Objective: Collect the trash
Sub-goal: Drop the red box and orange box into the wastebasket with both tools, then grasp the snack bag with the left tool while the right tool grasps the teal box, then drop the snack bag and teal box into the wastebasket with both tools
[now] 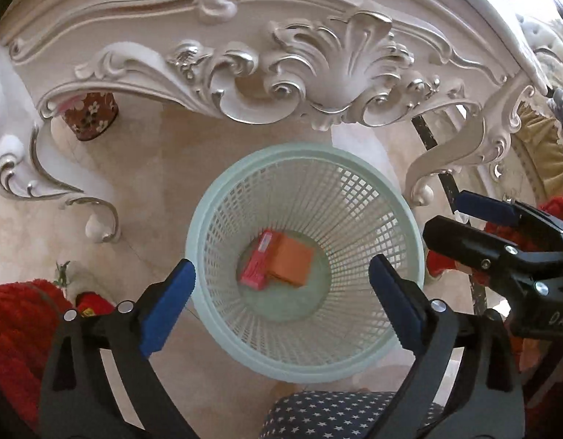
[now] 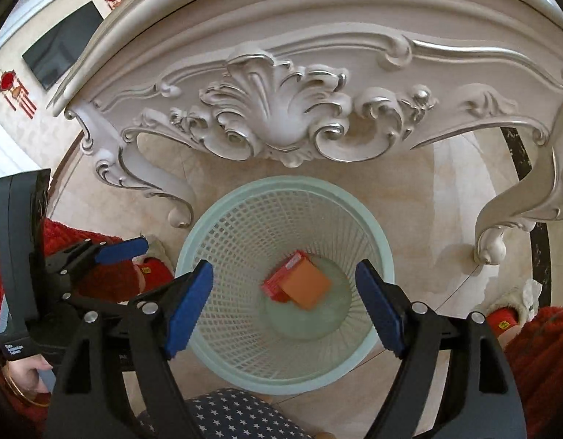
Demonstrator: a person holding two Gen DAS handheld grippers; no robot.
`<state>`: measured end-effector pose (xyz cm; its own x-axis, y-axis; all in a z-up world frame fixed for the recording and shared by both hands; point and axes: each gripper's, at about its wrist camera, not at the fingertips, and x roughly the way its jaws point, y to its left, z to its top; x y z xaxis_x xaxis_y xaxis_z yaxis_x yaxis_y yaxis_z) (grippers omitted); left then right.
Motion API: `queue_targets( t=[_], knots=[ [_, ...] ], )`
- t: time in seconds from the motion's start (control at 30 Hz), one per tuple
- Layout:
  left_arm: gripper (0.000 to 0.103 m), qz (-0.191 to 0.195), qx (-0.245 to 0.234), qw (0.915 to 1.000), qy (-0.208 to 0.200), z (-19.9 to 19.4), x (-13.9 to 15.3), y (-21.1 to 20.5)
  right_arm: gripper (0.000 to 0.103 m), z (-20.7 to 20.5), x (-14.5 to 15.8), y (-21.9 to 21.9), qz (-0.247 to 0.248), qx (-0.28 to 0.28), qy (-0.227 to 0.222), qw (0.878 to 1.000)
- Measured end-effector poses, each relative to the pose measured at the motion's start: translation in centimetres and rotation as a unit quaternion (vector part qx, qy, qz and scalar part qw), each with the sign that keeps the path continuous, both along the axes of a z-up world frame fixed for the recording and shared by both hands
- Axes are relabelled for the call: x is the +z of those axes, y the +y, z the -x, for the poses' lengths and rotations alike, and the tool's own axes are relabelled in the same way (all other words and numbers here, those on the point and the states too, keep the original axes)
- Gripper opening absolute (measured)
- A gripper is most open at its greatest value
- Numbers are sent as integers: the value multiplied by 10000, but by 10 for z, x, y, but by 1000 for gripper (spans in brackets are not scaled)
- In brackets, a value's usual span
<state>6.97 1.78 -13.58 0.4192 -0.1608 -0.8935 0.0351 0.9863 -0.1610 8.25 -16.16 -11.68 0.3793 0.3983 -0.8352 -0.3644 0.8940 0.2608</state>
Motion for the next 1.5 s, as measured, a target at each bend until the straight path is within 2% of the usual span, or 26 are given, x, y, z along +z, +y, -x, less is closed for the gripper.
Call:
queue_targets(
  t=[0.17,0.3,0.37,0.43,0.53,0.6,0.7,0.77,0.87,1.07,1.17,1.2,1.23,1.27,1.3,1.33,1.4,1.5],
  knots=[
    [96,109,19,9997,-194,0,2,3,76,3,2,-1,63,-43,-151,9999],
    [96,386,-41,9983,-434,5,18,4,76,13,29,-10,-4,-113,-806,9967],
    [96,234,-81,9971,-723,13,40,3,76,20,55,-19,-262,-142,-1233,9919],
    [96,-108,-200,9913,-1294,21,73,0,76,22,81,-27,-482,-149,-1588,9860],
    [96,-709,-355,9734,-2149,17,122,-5,76,5,120,-27,-474,-63,-1966,9793],
    [96,-985,-474,9611,-2538,-1,150,-7,76,-16,141,-25,-532,-67,-2082,9766],
    [96,-1083,-403,9573,-2649,-40,172,-4,76,-48,166,-14,-567,-58,-2167,9746],
    [96,-942,-251,9612,-2580,-64,178,2,76,-74,175,-1,-431,-8,-2092,9769],
    [96,-766,-148,9643,-2530,-90,184,7,76,-103,175,14,-279,58,-1929,9808],
    [96,-986,-342,9655,-2386,-128,178,4,76,-147,163,33,-8,153,-1595,9871],
    [96,-890,-331,9692,-2272,-139,174,6,75,-157,157,38,107,172,-1495,9885],
    [94,-859,-309,9700,-2253,-141,174,8,74,-159,154,40,160,176,-1467,9889],
    [80,-810,-293,9715,-2209,-143,173,9,71,-162,151,43,213,181,-1452,9890],
    [70,-740,-330,9727,-2176,-144,172,10,56,-162,150,44,237,193,-1437,9891],
    [56,-696,-337,9741,-2126,-145,170,10,47,-162,147,44,240,226,-1400,9896],
    [53,-860,-294,9716,-2183,-142,171,9,47,-160,148,43,243,210,-1452,9889],
    [48,-813,-286,9716,-2203,-143,171,11,47,-156,149,41,198,194,-1487,9885],
    [47,-673,-202,9730,-2199,-144,174,15,47,-150,155,37,53,162,-1517,9883]
  ],
)
